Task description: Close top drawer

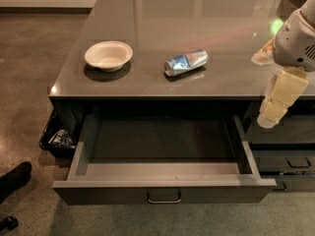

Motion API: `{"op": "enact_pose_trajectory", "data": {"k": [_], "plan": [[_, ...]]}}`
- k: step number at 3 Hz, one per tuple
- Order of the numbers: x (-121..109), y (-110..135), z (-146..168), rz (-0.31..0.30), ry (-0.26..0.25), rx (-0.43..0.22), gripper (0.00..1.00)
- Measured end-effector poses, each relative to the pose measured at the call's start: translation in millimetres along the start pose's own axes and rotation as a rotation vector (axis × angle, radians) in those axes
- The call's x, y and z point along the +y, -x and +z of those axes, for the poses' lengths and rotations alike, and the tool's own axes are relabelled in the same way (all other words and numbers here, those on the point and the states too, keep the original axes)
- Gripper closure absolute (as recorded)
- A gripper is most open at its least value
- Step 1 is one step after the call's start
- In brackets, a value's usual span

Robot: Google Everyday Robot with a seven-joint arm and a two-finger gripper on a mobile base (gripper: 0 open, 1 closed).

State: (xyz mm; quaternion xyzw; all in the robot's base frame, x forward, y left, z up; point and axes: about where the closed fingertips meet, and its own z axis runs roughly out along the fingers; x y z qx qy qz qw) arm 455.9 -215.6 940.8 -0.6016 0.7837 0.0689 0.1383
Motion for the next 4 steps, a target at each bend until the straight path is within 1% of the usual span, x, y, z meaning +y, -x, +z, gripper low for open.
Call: {"op": "enact_pose_trajectory", "data": {"k": [3, 4], "plan": [[0, 0, 0, 0.0, 0.001, -0.001, 0.0], [11, -12, 27, 0.031, 0.035, -0.02, 0.0]]}}
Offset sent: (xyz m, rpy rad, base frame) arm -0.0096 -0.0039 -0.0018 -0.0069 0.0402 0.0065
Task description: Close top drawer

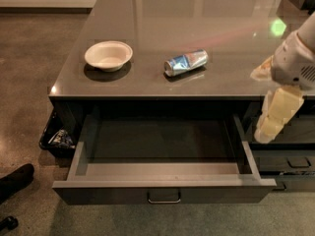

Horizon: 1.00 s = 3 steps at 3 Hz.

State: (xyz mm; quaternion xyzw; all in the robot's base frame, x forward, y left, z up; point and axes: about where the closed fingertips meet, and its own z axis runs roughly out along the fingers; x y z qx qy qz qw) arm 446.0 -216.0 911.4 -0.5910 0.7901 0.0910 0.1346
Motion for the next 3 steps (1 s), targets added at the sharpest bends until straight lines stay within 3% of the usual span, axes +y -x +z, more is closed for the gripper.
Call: {"op": "enact_pose_trajectory", "data": {"k": [2, 3], "plan": [[58, -34, 73, 0.072, 0.14, -0.076, 0.0], [58, -34, 73, 0.072, 0.14, -0.076, 0.0]]}}
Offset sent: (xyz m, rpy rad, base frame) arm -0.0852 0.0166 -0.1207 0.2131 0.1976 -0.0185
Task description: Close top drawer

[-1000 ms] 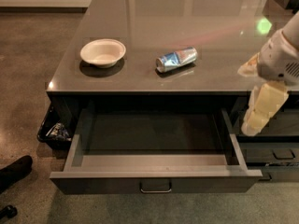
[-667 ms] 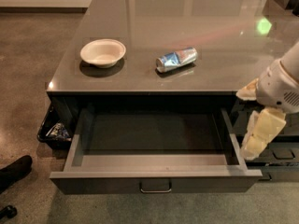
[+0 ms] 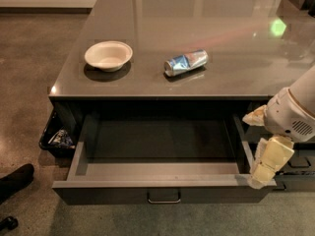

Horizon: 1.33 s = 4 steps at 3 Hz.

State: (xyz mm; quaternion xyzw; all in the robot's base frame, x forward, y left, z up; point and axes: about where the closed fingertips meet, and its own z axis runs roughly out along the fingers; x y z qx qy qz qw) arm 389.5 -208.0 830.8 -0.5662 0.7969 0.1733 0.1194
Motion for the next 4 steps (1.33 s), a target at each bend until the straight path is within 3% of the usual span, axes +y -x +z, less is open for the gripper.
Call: {"op": "enact_pose_trajectory", "data": {"k": [1, 2, 3, 4], "plan": [[0, -4, 12, 0.001, 0.02, -0.012, 0.0], [4, -15, 59, 0.001, 0.103, -0.027, 0.0], [22, -21, 102, -0.006, 0.179, -0.031, 0.0], [23, -21, 102, -0.006, 0.179, -0.031, 0.0]]}}
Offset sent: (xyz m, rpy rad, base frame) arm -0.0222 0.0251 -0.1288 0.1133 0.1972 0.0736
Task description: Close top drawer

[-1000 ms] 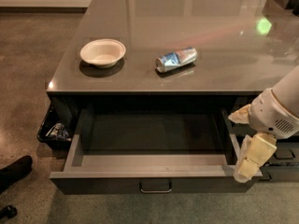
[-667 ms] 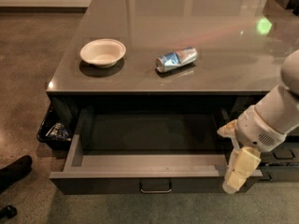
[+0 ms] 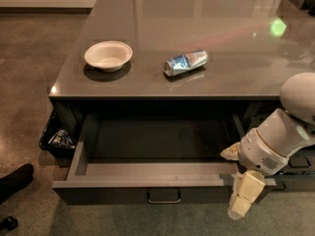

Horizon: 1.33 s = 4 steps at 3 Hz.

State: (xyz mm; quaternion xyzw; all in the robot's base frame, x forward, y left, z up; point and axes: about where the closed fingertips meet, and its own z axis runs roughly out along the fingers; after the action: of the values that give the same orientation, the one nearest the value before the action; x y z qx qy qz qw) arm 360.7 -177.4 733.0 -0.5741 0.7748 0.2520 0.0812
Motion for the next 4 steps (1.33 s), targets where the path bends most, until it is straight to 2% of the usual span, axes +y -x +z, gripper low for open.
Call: {"op": "enact_pose_trajectory", "data": {"k": [1, 2, 3, 4], "plan": [[13, -4, 4, 0.011, 0.02, 0.02, 0.0], [39, -12, 17, 0.036, 0.051, 0.001, 0.0], [51, -13, 40, 0.032, 0.109, -0.025, 0.0], [53, -7, 48, 0.012, 0.149, -0.032, 0.0]]}}
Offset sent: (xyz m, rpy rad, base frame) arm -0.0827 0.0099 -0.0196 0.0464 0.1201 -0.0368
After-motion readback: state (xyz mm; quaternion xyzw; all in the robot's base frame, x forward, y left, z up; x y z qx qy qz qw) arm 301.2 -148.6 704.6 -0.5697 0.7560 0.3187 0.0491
